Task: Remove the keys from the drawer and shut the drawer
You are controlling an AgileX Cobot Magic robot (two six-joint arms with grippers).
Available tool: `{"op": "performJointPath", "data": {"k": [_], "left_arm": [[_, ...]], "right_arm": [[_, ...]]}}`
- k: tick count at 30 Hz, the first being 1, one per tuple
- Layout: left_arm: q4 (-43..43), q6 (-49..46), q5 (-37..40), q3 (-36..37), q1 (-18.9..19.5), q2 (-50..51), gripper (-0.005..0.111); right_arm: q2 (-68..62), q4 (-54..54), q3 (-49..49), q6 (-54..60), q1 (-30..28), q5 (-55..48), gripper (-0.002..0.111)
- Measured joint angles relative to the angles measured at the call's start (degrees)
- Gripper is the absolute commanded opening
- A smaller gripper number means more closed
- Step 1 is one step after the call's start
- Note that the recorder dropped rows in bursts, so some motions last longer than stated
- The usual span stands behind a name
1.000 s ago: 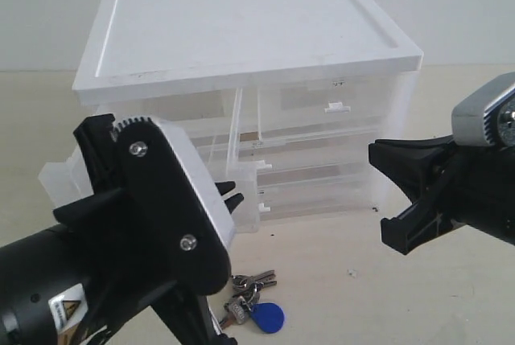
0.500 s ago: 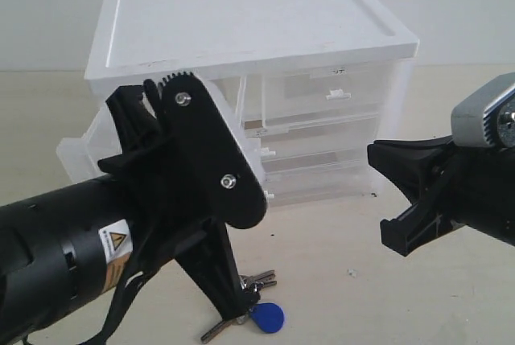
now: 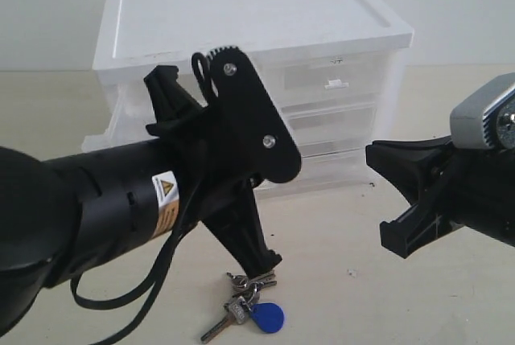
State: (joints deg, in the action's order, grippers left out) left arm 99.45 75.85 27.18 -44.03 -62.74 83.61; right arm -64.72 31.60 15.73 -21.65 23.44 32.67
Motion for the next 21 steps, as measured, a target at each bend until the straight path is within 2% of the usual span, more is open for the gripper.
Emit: {"op": "performJointPath", "data": {"k": [3, 15, 18, 21], "left_arm": [[0.00, -0.61, -1.00, -1.09, 1.36, 0.00, 0.004], [0.00, -0.61, -1.33, -1.23, 2.04, -1.17, 0.004], [0.00, -0.61, -0.99, -1.26, 0.37, -4.94, 0.004], [0.03, -1.00, -0.89, -1.47, -2.69, -10.60, 0.004]], "right_arm": [[0.00, 0.00, 0.00, 0.00, 0.00, 0.13, 0.000], [0.00, 0.27, 0.00, 1.31, 0.00, 1.40, 0.001], [0.00, 6.00, 0.00, 0.47, 0.00, 5.55, 0.008], [0.00, 8.02, 1.15, -0.56, 0.00, 5.93, 0.022]]}}
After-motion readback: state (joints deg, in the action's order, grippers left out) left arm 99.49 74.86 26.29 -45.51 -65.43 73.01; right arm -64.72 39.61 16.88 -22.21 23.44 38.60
